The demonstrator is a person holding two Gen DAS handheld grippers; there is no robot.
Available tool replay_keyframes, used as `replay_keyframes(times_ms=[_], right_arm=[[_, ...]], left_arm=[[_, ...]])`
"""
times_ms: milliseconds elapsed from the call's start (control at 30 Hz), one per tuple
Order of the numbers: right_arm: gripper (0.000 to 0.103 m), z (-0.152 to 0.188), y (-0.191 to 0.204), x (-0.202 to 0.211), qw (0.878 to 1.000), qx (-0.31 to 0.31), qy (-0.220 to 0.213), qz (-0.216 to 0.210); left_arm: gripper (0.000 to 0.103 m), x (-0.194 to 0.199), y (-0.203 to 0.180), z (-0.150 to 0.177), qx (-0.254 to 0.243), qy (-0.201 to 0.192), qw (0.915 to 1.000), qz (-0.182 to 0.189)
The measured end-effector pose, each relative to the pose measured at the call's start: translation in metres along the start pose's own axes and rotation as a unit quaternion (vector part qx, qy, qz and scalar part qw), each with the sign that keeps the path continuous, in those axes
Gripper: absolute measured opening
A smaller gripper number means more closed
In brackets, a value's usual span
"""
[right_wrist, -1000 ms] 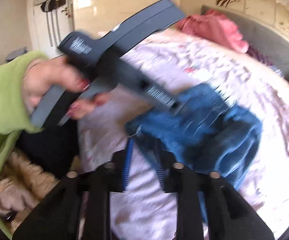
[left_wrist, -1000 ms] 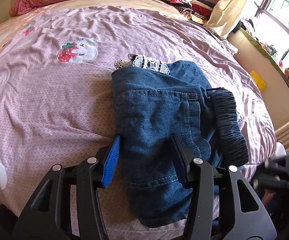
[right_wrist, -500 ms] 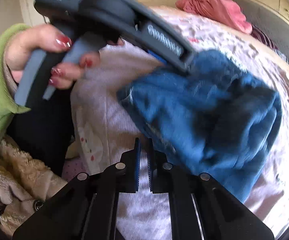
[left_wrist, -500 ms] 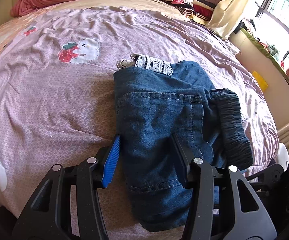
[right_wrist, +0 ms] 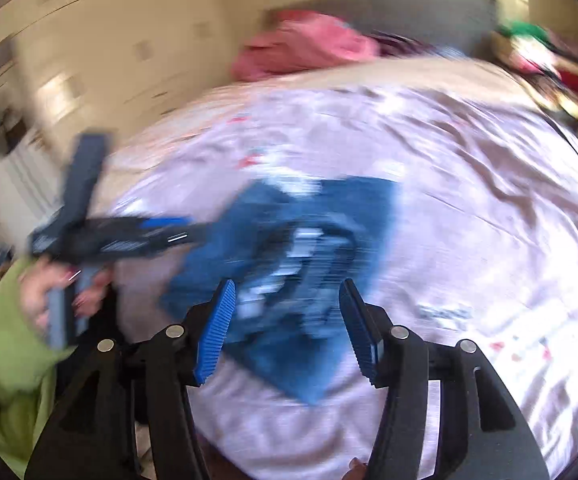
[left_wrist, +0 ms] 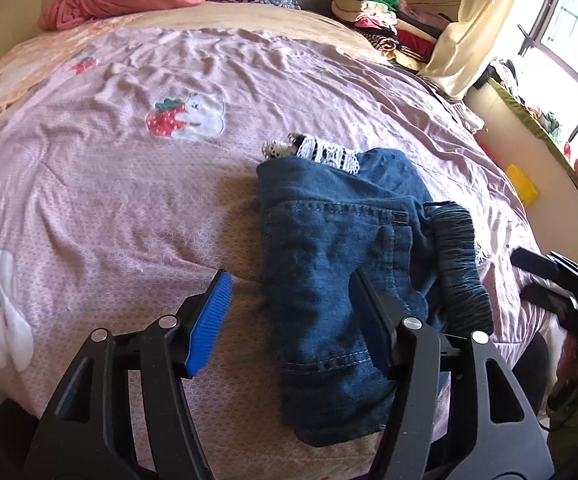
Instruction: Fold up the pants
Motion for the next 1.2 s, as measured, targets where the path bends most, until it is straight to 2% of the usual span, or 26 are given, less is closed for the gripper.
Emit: replay_keyframes(times_ms=[67, 167, 433, 567, 600, 667, 767, 800, 1033, 1200], right_arm=[[0.053, 0.005, -0.017, -0.008, 1.000, -0.022, 0.014, 0.012], [0.053, 0.003, -0.032, -0.028, 0.998, -0.055, 0.033, 0.006], [0.053, 0.005, -0.032, -0.072, 0.994, -0.080, 0.070, -0.032], [0.050, 0.004, -0.032, -0.081, 0.993, -0.086, 0.075, -0.041], [0.042, 0.003, -0.032, -0.083, 0.993, -0.084, 0.076, -0.043], [0.031, 0.002, -0.027, -0.083, 0.993, -0.078, 0.073, -0.047], [0.021, -0.001, -0.017, -0.077, 0.996, -0.062, 0.053, -0.044], [0.019, -0.002, -0.015, -0.076, 0.996, -0.058, 0.048, -0.044], [0.016, -0.031, 0.009, -0.058, 0.999, -0.019, 0.005, -0.048], [0.016, -0.061, 0.016, -0.064, 0.999, 0.002, -0.013, -0.035]], left_arm=[[0.056, -0.006, 0.000, 0.003, 0.007, 0.006, 0.9999, 0.007], [0.056, -0.014, -0.004, 0.008, 0.010, 0.010, 0.9997, 0.019], [0.055, -0.027, -0.010, 0.007, 0.020, 0.012, 0.9993, 0.031], [0.047, -0.031, -0.014, 0.005, 0.016, 0.011, 0.9993, 0.032], [0.043, -0.032, -0.015, 0.004, 0.017, 0.011, 0.9993, 0.033], [0.035, -0.034, -0.016, 0.002, 0.021, 0.009, 0.9991, 0.035], [0.018, -0.030, -0.021, -0.002, 0.005, 0.002, 0.9998, 0.019], [0.016, -0.028, -0.022, -0.003, -0.001, -0.002, 0.9999, 0.014], [0.013, -0.013, -0.023, -0.024, -0.002, -0.026, 0.9995, 0.016], [0.013, -0.011, -0.014, -0.049, 0.000, -0.044, 0.9990, 0.005]])
Point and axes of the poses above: each gripper's, at about its wrist camera, not at the fingertips, and x roughly against the way its jaws point, y to its left, z to its underside, the point moved 9 cm from there along -x, roughly the way its jaws point, and after that the axes turned 7 degrees about -x, right-handed, at the moved point
